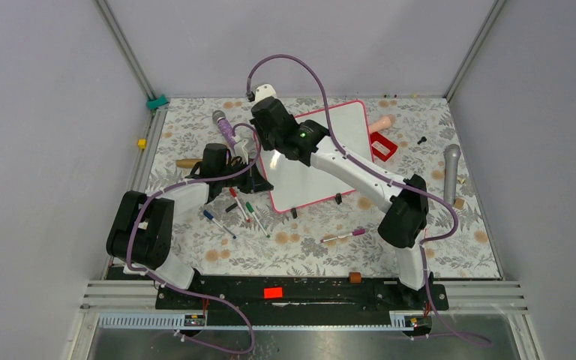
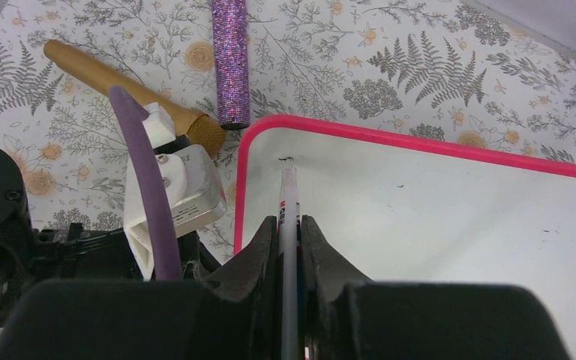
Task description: Write a sentence on the whiteboard
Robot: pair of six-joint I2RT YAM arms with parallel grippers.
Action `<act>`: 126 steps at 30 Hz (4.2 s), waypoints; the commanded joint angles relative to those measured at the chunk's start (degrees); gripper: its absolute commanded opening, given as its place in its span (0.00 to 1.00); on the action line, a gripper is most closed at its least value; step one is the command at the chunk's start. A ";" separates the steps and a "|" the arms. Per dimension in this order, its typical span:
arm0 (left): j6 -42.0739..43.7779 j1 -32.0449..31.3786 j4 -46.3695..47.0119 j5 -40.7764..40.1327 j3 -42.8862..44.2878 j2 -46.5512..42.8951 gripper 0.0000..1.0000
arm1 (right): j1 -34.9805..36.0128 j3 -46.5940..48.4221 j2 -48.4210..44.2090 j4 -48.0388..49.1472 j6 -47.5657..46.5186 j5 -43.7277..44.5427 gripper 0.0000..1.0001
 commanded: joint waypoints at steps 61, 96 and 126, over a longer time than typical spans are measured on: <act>4.35 3.16 1.12 -5.81 -4.59 -4.06 0.99 | -0.86 -25.32 -30.29 8.69 -3.37 -3.52 0.00; 6.63 4.30 11.86 8.36 -0.17 -2.42 0.40 | -4.35 -30.60 -33.99 14.98 -6.03 -8.18 0.00; 12.81 5.15 -1.45 15.28 9.86 8.03 0.00 | -5.33 -27.52 -24.95 17.64 -2.89 -11.07 0.00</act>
